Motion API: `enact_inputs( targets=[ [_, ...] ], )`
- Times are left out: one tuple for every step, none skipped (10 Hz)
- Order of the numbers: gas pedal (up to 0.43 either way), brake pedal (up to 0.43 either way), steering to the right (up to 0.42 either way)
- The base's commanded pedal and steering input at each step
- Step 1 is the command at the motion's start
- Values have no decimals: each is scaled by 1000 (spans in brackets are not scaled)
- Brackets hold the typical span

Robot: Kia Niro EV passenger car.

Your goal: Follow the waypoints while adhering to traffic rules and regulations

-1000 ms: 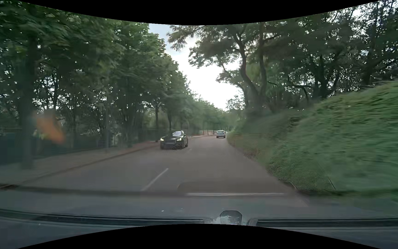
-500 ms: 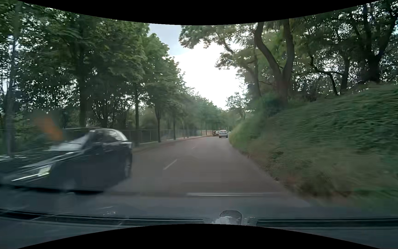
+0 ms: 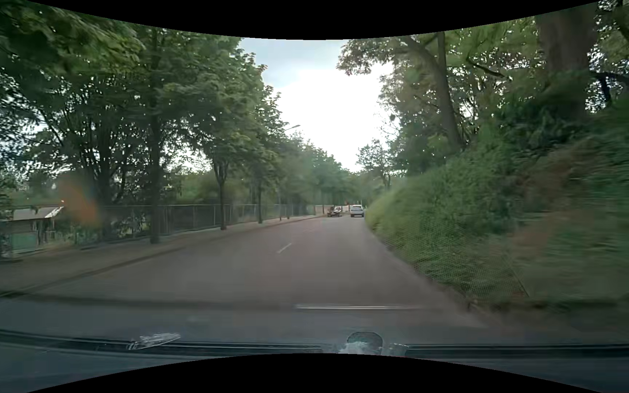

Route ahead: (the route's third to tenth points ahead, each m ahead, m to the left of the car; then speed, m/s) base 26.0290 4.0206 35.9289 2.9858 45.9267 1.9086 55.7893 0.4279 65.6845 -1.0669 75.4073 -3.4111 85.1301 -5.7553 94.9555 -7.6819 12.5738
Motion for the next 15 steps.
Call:
enact_inputs(
  targets=[
    [59, 0, 3],
    [59, 0, 3],
    [59, 0, 3],
    [59, 0, 3],
    [59, 0, 4],
    [59, 0, 4],
    [59, 0, 4],
    [59, 0, 5],
    [59, 0, 6],
    [59, 0, 9],
    [59, 0, 10],
    [59, 0, 9],
    [59, 0, 10],
    [59, 0, 10],
    [59, 0, 11]
  ],
)
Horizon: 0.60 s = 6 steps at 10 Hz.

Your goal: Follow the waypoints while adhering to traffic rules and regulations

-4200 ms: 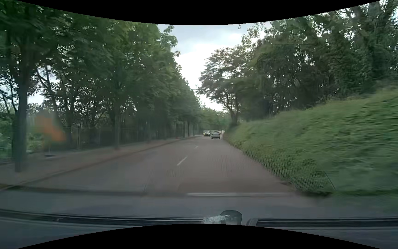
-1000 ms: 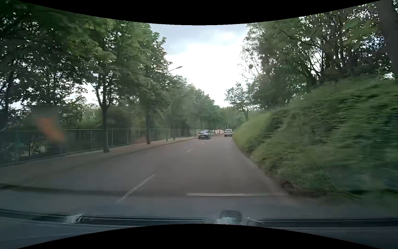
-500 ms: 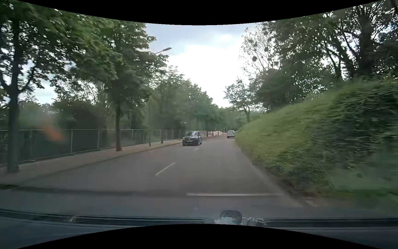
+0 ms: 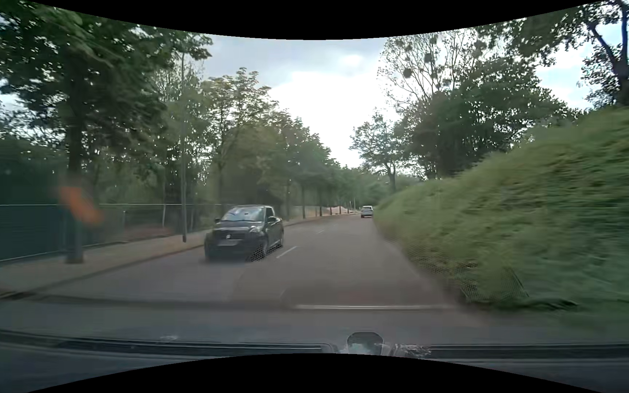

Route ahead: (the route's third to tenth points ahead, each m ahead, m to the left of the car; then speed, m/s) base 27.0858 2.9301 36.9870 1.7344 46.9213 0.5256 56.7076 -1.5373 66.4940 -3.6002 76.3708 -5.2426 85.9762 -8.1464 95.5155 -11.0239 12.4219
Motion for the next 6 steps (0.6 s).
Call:
enact_inputs(
  targets=[
    [59, 0, 12],
    [59, 0, 14],
    [59, 0, 15],
    [59, 0, 15],
    [59, 0, 15],
    [59, 0, 15]
  ],
)
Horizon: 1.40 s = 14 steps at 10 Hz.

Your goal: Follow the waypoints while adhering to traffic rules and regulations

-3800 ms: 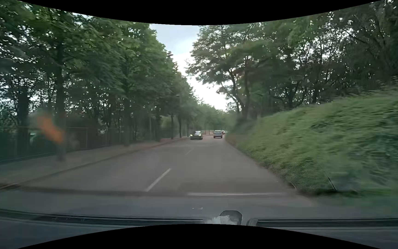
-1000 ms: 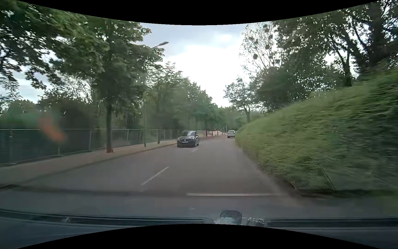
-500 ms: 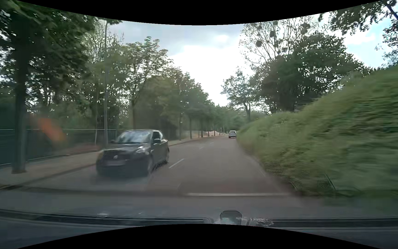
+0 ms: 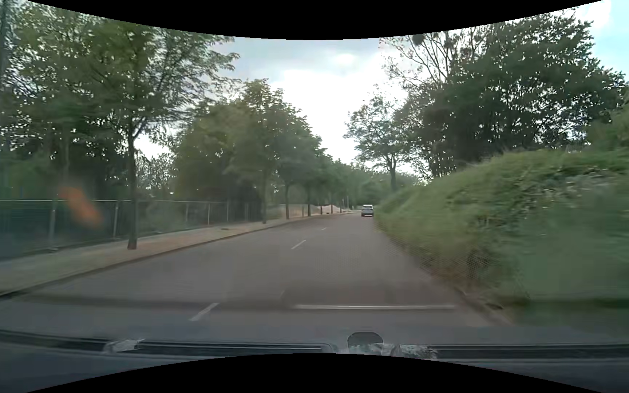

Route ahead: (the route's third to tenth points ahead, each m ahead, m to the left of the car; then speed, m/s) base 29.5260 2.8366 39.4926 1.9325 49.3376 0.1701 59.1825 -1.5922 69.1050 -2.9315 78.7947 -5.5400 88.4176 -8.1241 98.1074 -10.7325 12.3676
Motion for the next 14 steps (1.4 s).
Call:
enact_inputs(
  targets=[
    [59, 0, 15],
    [59, 0, 15],
    [59, 0, 15],
    [59, 0, 15],
    [59, 0, 15],
    [59, 0, 15],
    [59, 0, 15],
    [59, 0, 15],
    [59, 0, 15],
    [59, 0, 15],
    [67, 0, 15],
    [67, 0, 15],
    [67, 0, 15],
    [67, 0, 15]
  ],
)
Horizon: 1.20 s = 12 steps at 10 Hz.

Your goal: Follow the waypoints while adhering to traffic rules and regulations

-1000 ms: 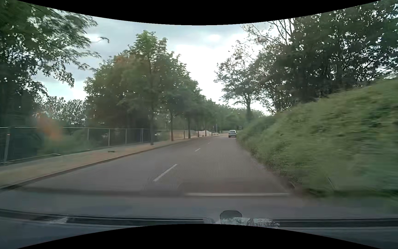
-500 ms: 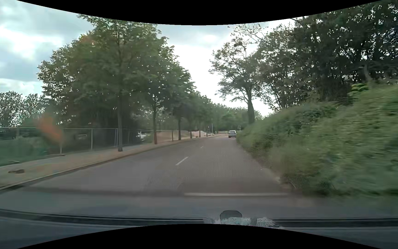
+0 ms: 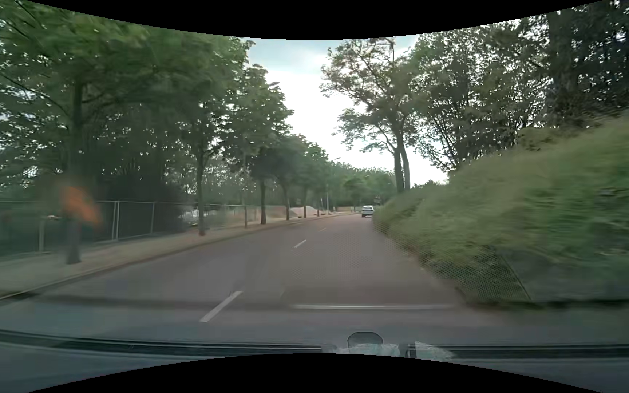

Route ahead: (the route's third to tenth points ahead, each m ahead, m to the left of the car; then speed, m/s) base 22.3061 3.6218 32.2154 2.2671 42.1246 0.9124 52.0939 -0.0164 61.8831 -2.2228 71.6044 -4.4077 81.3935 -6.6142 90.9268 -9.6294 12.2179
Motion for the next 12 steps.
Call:
enact_inputs(
  targets=[
    [67, 0, 15],
    [67, 0, 15],
    [67, 0, 15],
    [67, 0, 14],
    [67, 0, 14],
    [67, 0, 14],
    [67, 0, 14],
    [67, 0, 14],
    [67, 0, 14],
    [67, 0, 14],
    [67, 0, 14],
    [67, 0, 13]
  ],
)
